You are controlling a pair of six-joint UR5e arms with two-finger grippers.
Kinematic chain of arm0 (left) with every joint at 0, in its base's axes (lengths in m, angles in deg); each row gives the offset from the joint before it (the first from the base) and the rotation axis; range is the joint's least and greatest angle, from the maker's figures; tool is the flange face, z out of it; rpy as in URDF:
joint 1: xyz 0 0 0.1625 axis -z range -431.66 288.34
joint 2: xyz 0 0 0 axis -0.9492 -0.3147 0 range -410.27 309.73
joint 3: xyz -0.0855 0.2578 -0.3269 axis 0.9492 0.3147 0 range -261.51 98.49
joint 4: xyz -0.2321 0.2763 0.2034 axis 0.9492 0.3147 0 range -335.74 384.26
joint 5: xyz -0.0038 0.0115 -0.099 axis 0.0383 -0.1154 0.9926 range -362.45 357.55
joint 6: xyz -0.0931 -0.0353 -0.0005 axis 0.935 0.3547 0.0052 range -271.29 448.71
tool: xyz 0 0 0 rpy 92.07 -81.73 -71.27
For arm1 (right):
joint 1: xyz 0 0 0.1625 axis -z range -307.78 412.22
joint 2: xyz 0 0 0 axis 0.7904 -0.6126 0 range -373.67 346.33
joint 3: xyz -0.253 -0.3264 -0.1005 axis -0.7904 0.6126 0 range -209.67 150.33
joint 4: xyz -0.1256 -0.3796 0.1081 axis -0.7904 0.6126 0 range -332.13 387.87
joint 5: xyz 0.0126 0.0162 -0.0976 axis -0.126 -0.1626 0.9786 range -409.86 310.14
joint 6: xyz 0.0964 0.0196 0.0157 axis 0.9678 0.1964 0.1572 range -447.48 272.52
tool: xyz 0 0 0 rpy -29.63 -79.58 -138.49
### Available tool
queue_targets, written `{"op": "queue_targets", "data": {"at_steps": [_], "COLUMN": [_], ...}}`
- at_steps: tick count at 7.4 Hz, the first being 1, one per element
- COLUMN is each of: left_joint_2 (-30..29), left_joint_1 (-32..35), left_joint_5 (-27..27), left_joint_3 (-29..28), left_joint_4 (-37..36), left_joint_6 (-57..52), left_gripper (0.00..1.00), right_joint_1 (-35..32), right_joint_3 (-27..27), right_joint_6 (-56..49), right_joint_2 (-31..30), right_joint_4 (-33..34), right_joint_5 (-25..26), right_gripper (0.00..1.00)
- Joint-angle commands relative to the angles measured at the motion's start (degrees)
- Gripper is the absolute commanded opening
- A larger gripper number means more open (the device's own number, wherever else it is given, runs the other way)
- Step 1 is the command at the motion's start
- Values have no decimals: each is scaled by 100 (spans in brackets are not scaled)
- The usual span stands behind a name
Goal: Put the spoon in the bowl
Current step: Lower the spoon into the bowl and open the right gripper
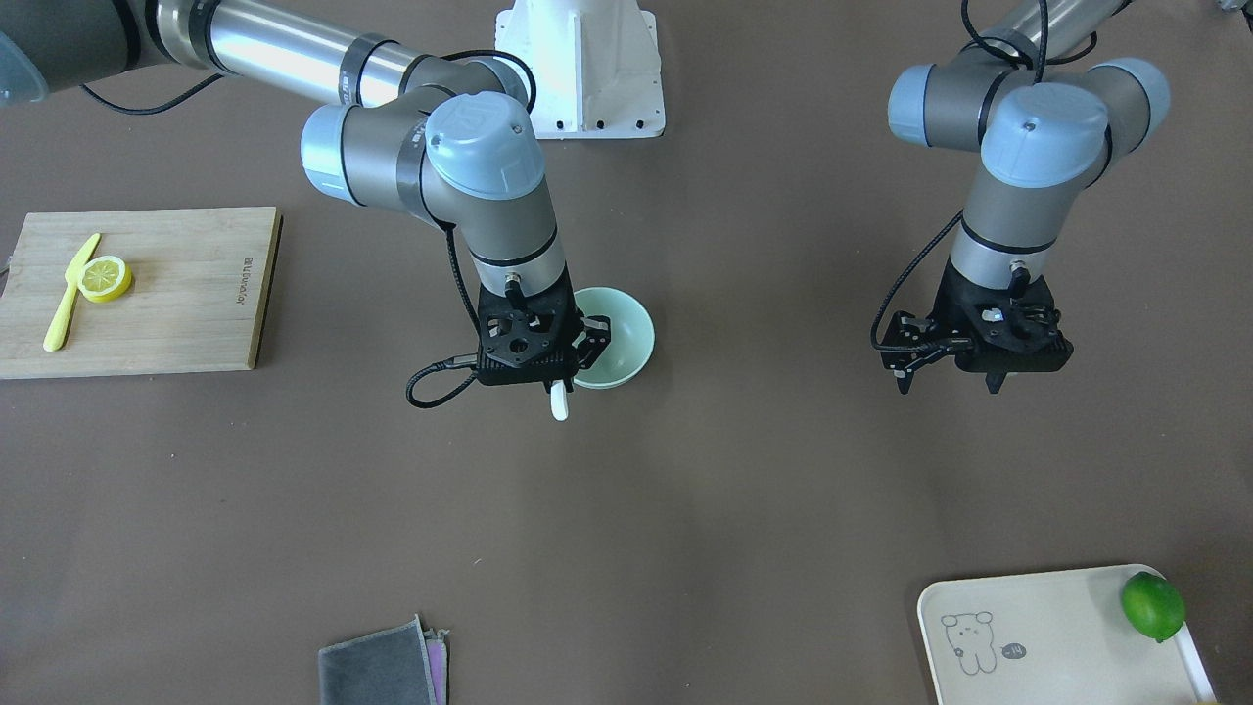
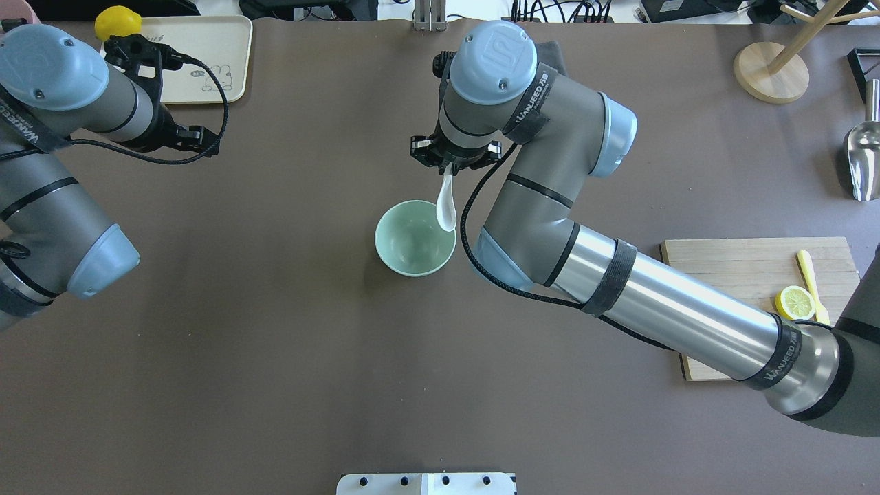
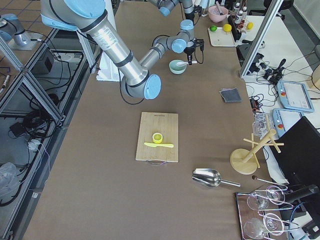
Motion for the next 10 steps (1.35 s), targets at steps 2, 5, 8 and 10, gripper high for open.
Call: {"op": "queue_targets", "data": {"at_steps": [2,5,8,10], "left_joint_2": [1,62,150,298], "left_joint_1": [1,1,1,1], "left_joint_5": [0,-9,-9,-9], "left_joint_3": [-29,-20,15,24], "left_joint_4": [-2,7,7,207], "left_joint_6": [3,3,3,12], "left_gripper": [98,98,98,98], "right_joint_1": [483,599,660,652], "right_joint_3": [81,134,266,266], "right_joint_6": [186,186,177,186], "right_joint_2": [75,75,75,75], "right_joint_4": [-240,-284,-451,-521], "right_joint_5": [573,785,917,917], "right_gripper": [0,0,0,77]}}
